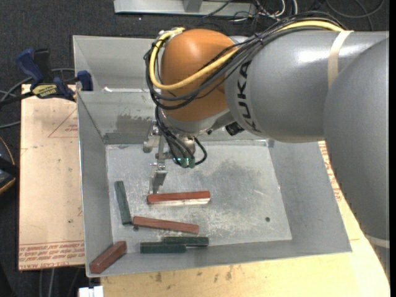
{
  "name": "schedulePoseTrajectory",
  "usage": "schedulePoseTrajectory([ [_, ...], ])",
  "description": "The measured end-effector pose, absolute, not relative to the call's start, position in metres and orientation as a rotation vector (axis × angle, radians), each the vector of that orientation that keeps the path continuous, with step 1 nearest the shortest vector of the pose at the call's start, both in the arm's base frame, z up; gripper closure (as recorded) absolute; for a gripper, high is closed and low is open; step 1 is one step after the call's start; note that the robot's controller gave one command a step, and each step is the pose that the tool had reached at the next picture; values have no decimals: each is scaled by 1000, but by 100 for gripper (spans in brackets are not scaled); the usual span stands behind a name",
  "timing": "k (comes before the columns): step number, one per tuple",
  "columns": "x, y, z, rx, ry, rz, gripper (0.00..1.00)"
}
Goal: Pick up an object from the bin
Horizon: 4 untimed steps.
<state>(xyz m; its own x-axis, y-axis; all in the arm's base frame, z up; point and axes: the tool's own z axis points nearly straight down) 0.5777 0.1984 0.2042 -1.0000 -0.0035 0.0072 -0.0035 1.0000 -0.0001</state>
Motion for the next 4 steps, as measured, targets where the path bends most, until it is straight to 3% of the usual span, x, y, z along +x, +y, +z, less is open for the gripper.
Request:
schedulePoseTrajectory([
  [2,580,197,207,13,-3144,-4,0],
  [3,558,174,237,333,-3120,0,0],
  [4,556,166,212,473,-3118,-3,0],
])
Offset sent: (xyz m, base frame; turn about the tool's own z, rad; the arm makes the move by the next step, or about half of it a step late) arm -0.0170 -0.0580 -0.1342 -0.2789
